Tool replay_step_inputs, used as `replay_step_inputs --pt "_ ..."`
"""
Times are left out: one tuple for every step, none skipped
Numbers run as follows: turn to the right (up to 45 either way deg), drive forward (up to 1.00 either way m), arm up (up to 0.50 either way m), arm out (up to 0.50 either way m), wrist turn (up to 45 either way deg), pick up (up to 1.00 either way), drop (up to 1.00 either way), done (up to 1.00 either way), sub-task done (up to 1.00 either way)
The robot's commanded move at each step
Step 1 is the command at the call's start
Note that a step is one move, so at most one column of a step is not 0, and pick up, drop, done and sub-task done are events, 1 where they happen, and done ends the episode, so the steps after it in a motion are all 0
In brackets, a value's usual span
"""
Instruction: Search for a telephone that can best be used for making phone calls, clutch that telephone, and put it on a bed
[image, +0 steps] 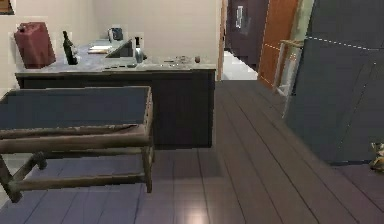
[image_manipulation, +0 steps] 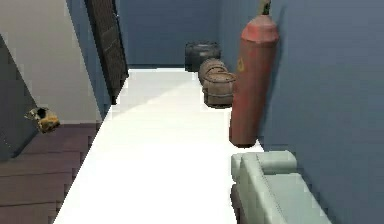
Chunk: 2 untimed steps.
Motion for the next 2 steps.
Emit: replay_step_inputs --pt "0.0 0.2 0.0 0.0 0.0 0.0 0.0 0.0 0.0" --pt "-45.0 0.0 0.0 0.0 0.0 0.0 0.0 0.0 0.0"
